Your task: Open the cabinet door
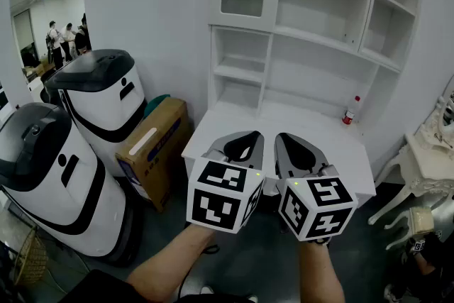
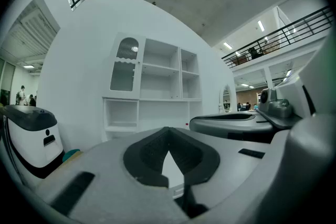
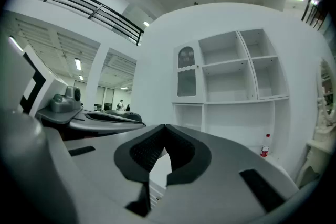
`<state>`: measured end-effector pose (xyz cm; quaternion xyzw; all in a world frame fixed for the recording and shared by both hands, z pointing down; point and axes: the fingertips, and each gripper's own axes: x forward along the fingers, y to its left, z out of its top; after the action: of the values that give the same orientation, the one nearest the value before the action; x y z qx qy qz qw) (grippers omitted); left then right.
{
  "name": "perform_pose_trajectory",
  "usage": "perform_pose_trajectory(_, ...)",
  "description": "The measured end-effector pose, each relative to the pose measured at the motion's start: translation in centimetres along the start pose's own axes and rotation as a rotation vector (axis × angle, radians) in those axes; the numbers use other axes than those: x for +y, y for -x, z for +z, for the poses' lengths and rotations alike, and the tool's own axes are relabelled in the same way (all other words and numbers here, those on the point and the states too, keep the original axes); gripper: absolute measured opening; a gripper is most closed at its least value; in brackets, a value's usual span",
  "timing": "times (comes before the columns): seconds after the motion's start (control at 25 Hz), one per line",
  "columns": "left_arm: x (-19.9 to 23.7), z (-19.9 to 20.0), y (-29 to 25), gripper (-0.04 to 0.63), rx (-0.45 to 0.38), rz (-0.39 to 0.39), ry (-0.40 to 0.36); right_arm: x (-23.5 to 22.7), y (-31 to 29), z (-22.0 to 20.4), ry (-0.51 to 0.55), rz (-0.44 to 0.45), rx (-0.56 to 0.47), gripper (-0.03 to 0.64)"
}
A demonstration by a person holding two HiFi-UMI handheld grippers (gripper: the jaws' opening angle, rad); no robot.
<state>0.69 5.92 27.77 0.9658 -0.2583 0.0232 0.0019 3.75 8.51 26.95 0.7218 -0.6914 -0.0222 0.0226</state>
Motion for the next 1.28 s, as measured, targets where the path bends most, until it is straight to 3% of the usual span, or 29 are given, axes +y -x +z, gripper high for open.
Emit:
perform_pose_trajectory(0.76, 3.6, -0.3, 0.5, 0.008, 0.001, -0.086, 0.006, 2.8, -2.4, 0.0, -0.003, -0.088, 0.020, 0.020)
perform_pose_trajectory(1.28, 6.7, 0.0, -1.4, 0.008, 0.001, -0.073, 0.019, 3.0, -6.0, 0.8, 0.014, -0.078, 0.008, 0.020)
